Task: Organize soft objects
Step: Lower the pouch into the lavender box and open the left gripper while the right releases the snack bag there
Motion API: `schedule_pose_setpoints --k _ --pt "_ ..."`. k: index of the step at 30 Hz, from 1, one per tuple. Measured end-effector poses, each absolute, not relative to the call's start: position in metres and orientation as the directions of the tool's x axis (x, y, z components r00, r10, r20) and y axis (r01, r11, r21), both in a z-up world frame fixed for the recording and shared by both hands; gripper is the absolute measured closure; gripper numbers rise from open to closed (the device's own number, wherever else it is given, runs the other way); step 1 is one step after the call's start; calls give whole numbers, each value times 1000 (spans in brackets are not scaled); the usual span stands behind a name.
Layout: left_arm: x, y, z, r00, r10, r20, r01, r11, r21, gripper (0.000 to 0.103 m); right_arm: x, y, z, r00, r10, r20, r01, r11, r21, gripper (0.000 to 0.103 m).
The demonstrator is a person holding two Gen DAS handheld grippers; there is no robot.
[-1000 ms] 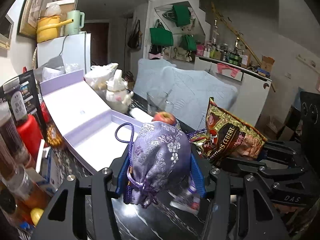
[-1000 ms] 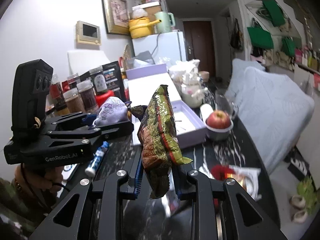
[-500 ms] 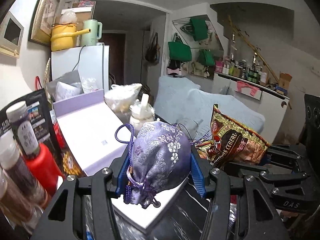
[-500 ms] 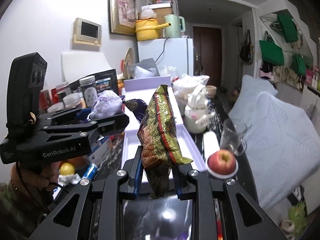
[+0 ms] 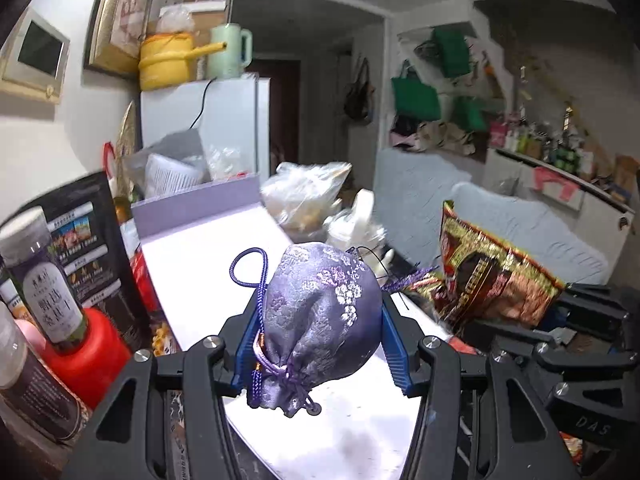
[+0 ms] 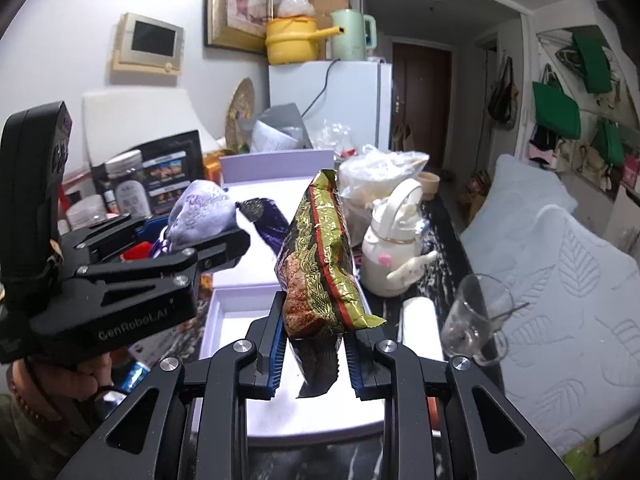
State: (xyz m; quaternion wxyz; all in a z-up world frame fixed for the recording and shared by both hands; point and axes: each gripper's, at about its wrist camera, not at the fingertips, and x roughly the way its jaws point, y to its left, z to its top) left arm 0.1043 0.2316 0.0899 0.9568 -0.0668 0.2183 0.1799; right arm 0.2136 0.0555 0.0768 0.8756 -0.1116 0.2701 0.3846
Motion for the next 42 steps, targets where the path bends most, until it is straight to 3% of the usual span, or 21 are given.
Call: schedule_pose_setpoints --k 8,20,31,34,35,36,37,39,42 --pt "131 263 52 772 348 -532 -428 903 -31 50 245 83 43 516 589 -622 -738 674 26 78" --pt "156 296 17 687 436 -582 -517 855 30 50 275 108 11 506 552 -662 -737 676 0 78" --pt "167 319 -7 612 429 -664 -550 834 32 50 297 117 -5 445 540 -714 -720 690 73 77" --pt "169 318 -10 604 418 -679 -541 840 37 49 299 116 -5 458 527 -716 -705 706 69 69" --pt "170 318 -11 601 411 -686 -536 844 36 49 300 115 -4 468 520 -714 -697 714 63 58" --pt "171 319 -11 600 401 -692 -530 847 31 47 300 113 -3 477 513 -713 -691 721 57 51" --pt "172 319 -12 599 386 -701 -524 851 21 45 300 112 -1 486 509 -711 -686 725 50 51" --pt "174 319 -11 592 375 -714 -522 853 14 28 300 109 1 497 497 -712 -680 732 36 50" --pt "173 314 -7 590 402 -700 -529 848 42 22 298 107 3 510 476 -717 -671 741 15 49"
